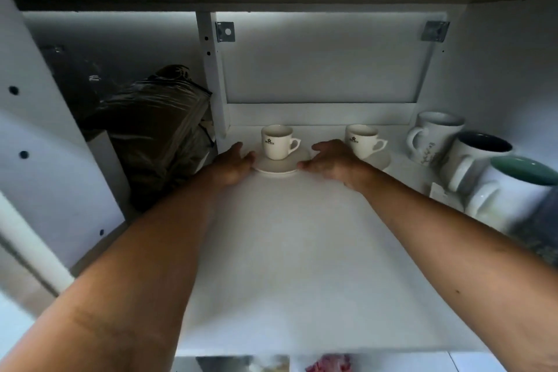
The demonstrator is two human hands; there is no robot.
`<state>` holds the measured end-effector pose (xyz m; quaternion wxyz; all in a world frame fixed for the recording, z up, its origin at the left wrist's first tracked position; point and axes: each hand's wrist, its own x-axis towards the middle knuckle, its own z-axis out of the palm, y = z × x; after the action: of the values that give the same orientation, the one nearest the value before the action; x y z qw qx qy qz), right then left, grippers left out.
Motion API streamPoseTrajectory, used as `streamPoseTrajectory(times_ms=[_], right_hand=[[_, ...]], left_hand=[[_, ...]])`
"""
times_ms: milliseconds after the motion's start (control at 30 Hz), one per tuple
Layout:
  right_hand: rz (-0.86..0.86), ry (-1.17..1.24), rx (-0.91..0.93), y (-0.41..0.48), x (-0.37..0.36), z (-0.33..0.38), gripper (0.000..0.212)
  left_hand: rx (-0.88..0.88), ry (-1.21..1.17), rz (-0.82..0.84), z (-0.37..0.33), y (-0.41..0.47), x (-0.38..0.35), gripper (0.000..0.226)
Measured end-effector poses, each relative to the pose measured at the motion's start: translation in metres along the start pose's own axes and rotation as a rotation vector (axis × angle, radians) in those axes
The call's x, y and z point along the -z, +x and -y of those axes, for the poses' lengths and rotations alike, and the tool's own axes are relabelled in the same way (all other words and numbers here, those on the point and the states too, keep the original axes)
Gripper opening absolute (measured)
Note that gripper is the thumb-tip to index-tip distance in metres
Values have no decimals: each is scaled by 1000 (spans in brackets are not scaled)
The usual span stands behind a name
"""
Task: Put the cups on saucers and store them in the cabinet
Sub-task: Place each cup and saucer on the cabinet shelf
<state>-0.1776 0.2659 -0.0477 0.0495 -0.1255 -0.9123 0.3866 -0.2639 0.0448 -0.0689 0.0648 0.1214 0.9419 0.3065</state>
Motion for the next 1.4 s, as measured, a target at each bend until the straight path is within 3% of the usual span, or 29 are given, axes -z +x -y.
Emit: streamPoseTrajectory(times_ms=[167,267,400,533,933,1400], right_hand=[[0,-251,205,-43,7,-1,84],[14,-453,168,-60,6,-7,98],[74,-487,51,-96,7,-10,107],[145,-597,27,-148,18,6,112],[300,-561,-235,-363,111,95,122],[226,-550,-280,-509,232,163,118]], left_hand=[[-30,120,-98,-2,-32,-7,67],[-21,203,-167,-1,-54,-9,69],[-110,383,-148,-7,-101,-13,71],[-184,486,-20,-21,-160,3,74],[-250,496,228,-75,-348,103,84],[-415,480,232,-174,-466,193,83]])
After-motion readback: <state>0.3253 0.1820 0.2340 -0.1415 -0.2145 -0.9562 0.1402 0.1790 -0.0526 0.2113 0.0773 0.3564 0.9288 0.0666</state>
